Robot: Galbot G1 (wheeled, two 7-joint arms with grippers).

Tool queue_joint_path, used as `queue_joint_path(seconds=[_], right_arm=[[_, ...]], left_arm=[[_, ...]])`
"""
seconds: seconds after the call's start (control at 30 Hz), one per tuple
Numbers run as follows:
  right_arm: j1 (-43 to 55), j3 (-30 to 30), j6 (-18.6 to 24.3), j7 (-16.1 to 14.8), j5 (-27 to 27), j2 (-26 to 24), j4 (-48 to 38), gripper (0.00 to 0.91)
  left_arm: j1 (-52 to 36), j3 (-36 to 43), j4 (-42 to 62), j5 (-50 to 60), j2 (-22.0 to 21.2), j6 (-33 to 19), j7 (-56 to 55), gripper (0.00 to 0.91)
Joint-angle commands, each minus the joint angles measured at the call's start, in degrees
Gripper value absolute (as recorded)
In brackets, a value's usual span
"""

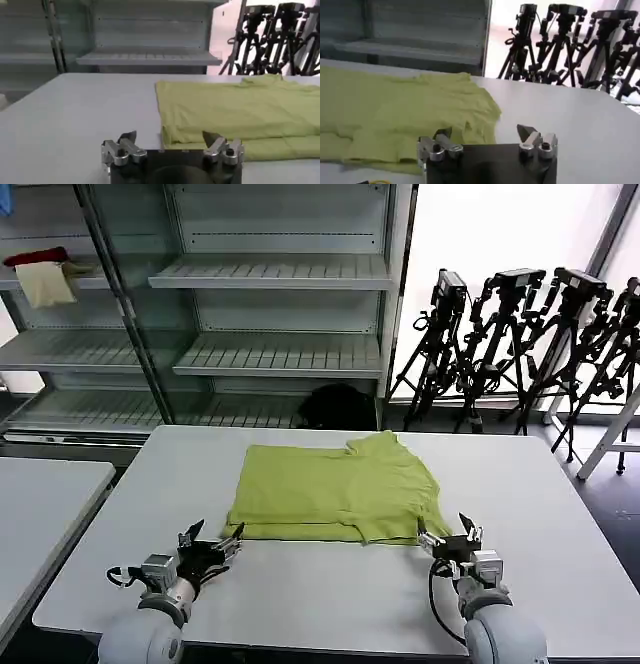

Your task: Fold and organize the clothes.

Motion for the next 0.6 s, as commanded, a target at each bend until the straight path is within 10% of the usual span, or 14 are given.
queue_joint_path(seconds=[0.03, 0.13, 0.27, 0.37, 0.6], right_arm=[[-2.2, 1.3, 0.1, -0.4, 1.8, -0.5, -0.6, 0.484], [-1.4, 0.9, -0.1, -0.3, 1.3, -0.2, -1.3, 0.02], [-1.0, 0.1, -0.2, -0.5, 0.1, 0.1, -1.6, 0.0], [-1.1, -0.2, -0.4, -0.7, -0.7, 0.5, -1.9, 0.0], [-1.3, -0.1, -0.3, -0.9, -0.8, 0.3, -1.1, 0.0]], left_arm=[[0.2, 0.1, 0.9, 0.5, -0.1, 0.4, 0.2, 0.907], [-0.1, 0.1, 1.2, 0.5, 0.0, 0.4, 0.2, 0.907], [-0.1, 0.3, 1.6, 1.7, -0.1, 0.5, 0.1, 0.725], [-0.1, 0.3, 2.2, 2.3, -0.1, 0.5, 0.2, 0.04], [0.0, 0.2, 2.6, 2.2, 0.2, 0.5, 1.9, 0.0]])
